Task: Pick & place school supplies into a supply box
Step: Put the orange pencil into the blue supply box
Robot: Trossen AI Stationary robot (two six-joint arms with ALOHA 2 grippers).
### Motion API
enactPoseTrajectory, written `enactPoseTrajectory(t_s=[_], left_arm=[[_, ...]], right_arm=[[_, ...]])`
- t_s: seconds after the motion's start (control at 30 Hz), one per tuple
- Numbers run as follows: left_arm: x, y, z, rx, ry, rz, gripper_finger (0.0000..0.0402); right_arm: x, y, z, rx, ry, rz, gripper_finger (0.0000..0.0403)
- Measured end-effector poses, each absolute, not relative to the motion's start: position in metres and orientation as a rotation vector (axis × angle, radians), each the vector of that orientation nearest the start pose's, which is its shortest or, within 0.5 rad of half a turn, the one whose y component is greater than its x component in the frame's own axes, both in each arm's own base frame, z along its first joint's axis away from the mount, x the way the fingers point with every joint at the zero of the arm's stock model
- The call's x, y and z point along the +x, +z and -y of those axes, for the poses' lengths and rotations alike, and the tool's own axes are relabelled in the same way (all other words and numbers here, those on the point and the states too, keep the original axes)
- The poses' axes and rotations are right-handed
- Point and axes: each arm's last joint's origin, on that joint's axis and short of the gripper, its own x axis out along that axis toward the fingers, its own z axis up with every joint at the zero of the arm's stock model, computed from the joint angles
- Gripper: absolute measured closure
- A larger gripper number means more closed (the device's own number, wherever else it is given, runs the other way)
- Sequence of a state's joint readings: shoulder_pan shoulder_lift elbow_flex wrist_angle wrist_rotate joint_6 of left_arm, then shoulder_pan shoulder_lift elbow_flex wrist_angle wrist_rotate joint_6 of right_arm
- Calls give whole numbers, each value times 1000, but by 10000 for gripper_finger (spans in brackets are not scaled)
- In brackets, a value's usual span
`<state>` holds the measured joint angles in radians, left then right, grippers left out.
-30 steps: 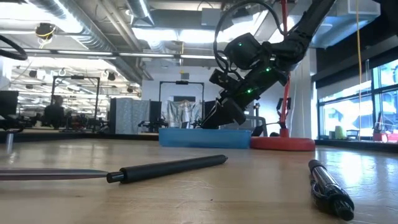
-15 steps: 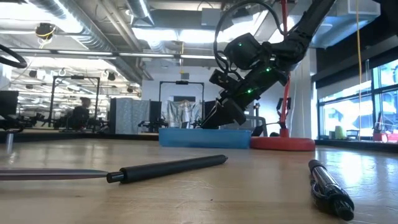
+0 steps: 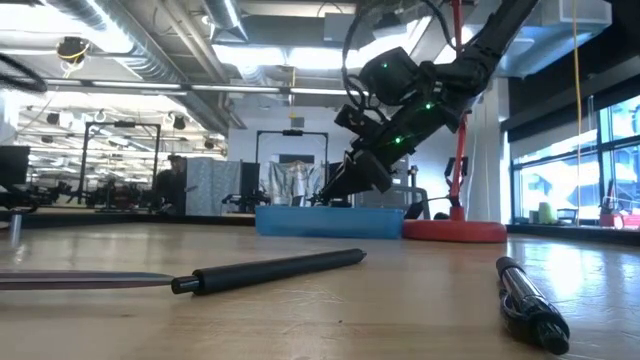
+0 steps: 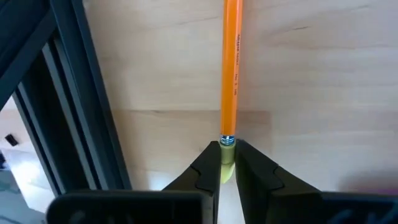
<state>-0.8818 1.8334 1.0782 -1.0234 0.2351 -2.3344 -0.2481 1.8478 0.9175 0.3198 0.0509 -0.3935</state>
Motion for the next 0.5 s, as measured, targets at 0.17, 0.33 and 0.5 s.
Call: enactPoseTrajectory(t_s=[0.17,0.33,0.5], left_arm=[[178,146,224,-982,1357,-1472,374],[184,148,218,-963,1305,-1371,374],[195,157,204,-922,1238,-1205,374]], right_arm=[[354,152,82,-329,-146,-634,260],[356,159,62,-346,-94,-618,260],[357,163,29,-363,25,-609,260]])
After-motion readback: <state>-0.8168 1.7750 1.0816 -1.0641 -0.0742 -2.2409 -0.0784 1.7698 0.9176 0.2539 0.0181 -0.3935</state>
